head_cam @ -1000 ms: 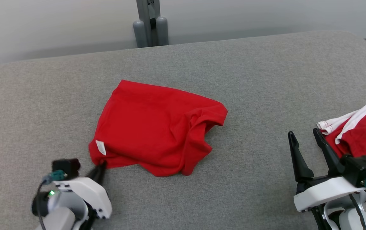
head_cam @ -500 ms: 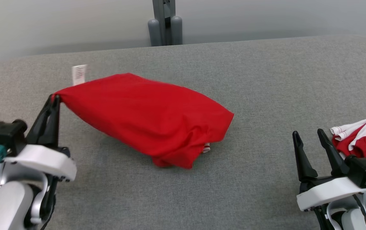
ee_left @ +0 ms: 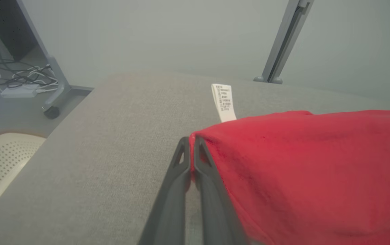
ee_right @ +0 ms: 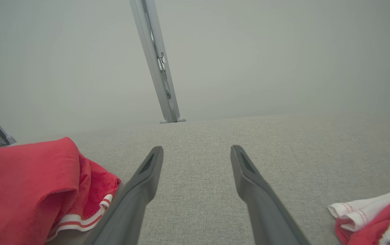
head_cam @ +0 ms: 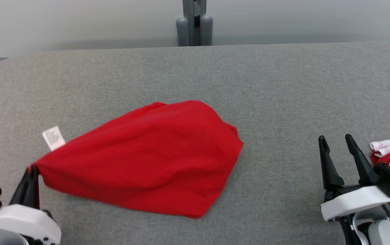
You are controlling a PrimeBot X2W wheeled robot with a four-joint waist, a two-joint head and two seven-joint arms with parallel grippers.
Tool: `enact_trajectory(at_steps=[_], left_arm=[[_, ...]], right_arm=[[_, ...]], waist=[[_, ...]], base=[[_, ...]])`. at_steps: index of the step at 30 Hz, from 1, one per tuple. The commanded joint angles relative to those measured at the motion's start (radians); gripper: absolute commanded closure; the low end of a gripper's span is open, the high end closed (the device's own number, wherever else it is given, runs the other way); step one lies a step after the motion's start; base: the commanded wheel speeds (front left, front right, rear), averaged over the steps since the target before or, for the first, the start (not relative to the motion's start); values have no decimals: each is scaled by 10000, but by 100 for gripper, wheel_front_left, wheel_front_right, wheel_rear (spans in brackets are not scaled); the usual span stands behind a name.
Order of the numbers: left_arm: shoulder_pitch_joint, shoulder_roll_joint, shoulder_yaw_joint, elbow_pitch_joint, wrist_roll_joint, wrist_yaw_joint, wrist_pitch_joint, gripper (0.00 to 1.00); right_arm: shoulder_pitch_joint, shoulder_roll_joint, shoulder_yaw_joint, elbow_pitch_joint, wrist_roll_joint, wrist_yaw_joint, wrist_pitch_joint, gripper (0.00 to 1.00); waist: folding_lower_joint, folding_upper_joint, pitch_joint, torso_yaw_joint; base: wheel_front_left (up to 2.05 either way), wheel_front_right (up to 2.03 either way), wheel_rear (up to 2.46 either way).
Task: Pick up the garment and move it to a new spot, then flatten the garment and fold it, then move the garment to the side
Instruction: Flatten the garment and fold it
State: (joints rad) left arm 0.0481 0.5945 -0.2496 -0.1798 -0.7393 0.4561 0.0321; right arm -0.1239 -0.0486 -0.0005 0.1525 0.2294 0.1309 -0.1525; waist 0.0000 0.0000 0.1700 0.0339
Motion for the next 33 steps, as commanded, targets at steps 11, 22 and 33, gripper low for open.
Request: enact_trajectory(at_steps=[11, 22, 33], left_arm=[[-305, -1410, 14, 3521, -1661, -1801, -572, 50], [-1196, -1396, 186, 3523, -773, -1709, -2129, 0], [-2188, -1207, -735, 980, 1068, -1057, -2430, 0]], right_arm=[[-75, -52, 19, 111, -76, -4, 147, 0], [134, -52, -215, -92, -192, -4, 258, 0], [73, -49, -189, -207, -371, -4, 269, 0]], waist=[[0, 0, -52, 27], [0, 0, -493, -59], [0, 0, -1069, -258]], base=[[0, 0, 0], [0, 0, 0], [0, 0, 0]])
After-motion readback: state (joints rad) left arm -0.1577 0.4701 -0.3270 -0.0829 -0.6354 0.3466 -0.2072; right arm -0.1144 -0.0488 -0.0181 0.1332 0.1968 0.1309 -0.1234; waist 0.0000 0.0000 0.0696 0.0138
